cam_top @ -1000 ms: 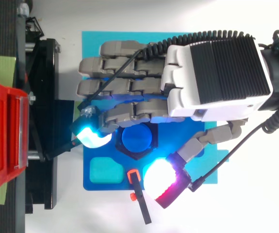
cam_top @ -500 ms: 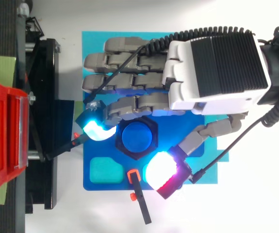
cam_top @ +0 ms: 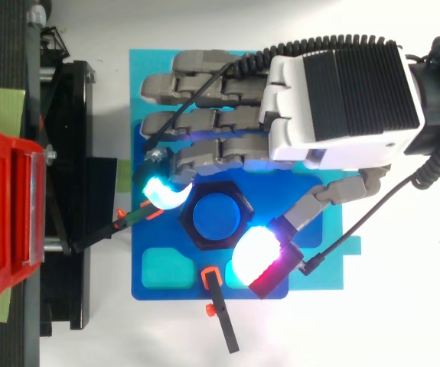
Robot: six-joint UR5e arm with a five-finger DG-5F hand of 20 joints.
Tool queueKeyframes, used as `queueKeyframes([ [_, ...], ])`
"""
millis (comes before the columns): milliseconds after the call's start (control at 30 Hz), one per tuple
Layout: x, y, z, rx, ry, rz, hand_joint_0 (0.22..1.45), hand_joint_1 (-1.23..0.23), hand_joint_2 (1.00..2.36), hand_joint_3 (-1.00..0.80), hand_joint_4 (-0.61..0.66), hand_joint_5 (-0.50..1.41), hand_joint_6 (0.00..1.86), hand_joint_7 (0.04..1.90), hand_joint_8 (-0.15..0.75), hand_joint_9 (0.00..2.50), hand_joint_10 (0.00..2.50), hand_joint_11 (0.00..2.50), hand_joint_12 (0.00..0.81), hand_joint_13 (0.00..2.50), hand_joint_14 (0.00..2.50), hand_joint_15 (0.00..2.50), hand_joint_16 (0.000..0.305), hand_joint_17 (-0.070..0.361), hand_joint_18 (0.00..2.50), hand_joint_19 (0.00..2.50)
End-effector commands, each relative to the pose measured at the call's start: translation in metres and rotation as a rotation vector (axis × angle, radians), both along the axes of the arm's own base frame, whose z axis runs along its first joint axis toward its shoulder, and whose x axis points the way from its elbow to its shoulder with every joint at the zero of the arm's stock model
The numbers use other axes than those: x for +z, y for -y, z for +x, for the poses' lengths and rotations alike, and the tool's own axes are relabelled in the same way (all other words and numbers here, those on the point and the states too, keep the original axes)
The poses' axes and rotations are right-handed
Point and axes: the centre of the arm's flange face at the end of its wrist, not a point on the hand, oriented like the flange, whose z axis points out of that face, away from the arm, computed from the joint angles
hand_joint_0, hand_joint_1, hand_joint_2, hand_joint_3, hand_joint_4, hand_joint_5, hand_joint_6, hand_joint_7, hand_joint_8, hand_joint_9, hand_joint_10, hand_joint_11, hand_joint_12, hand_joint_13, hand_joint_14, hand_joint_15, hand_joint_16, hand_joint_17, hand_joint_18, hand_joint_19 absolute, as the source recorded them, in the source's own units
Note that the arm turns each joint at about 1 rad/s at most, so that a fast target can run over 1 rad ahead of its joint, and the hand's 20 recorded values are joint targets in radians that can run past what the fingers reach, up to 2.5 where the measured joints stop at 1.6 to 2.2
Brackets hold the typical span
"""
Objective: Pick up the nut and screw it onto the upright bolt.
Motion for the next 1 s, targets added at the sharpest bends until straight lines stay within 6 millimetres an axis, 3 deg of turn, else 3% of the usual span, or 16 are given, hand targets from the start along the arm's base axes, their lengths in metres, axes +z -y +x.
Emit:
queueKeyframes([
  [0,-0.001,0.0,-0.001,0.0,0.002,0.0,0.4,-0.25,1.0,-0.5,0.16,-0.13,0.5,0.9,0.239,0.39,0.0,0.0,0.376,0.07,0.0,0.0,0.049,0.11,0.0,0.0],
  [433,0.004,0.019,-0.002,0.006,0.015,-0.005,0.4,-0.24,1.0,-0.5,0.2,-0.05,0.5,1.21,0.261,0.54,0.0,0.0,0.384,0.16,0.0,0.0,0.049,0.11,0.0,0.0],
  [733,0.014,0.032,-0.002,0.015,0.01,-0.013,0.41,-0.23,1.0,-0.5,0.25,0.02,0.5,1.27,0.261,0.76,0.0,0.0,0.373,0.35,0.0,0.0,0.047,0.105,0.0,0.0],
  [967,0.02,0.041,-0.001,0.008,0.02,-0.018,0.43,-0.24,1.0,-0.5,0.17,0.06,0.5,1.3,0.222,0.96,0.0,0.0,0.345,0.5,0.0,0.0,0.04,0.091,0.14,0.0],
])
